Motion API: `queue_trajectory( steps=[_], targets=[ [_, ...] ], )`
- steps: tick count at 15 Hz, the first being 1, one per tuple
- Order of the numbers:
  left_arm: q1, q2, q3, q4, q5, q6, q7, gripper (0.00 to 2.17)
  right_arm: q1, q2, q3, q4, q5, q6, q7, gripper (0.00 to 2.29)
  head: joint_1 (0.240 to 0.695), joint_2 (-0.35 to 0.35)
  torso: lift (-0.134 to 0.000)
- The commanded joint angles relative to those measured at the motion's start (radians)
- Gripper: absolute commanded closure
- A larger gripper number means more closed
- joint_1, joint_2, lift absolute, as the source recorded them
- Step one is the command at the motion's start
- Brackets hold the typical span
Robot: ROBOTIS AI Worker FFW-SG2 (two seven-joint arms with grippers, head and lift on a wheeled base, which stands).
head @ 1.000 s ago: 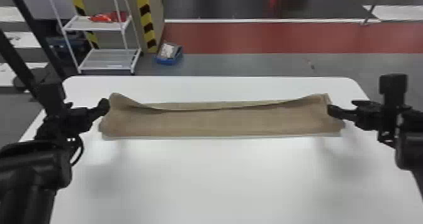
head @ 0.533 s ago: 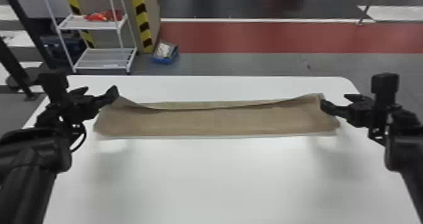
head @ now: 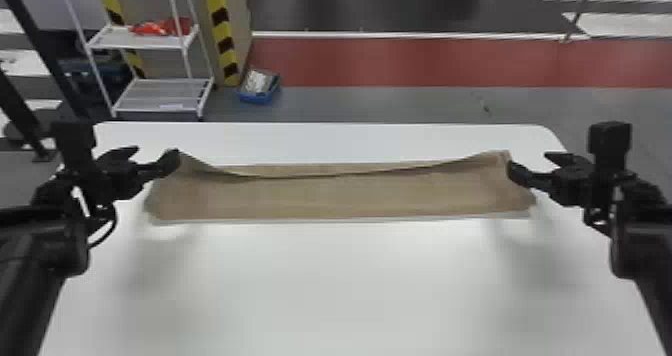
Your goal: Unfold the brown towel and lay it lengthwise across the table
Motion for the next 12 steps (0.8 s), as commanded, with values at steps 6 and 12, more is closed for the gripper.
queue_trajectory(
  steps=[6,12],
  targets=[
    [-0.017,-0.006,-0.069,0.047,-0.084,0.006,0.022,0.21,-0.003,0.012,0.025,-0.012,0.0,-0.02,0.002,0.22,0.695,-0.01,-0.121],
    [-0.019,-0.009,-0.069,0.049,-0.078,0.0,0.017,0.48,-0.006,0.005,0.015,-0.013,-0.005,-0.026,0.002,0.22,0.695,-0.014,-0.121]
  ],
)
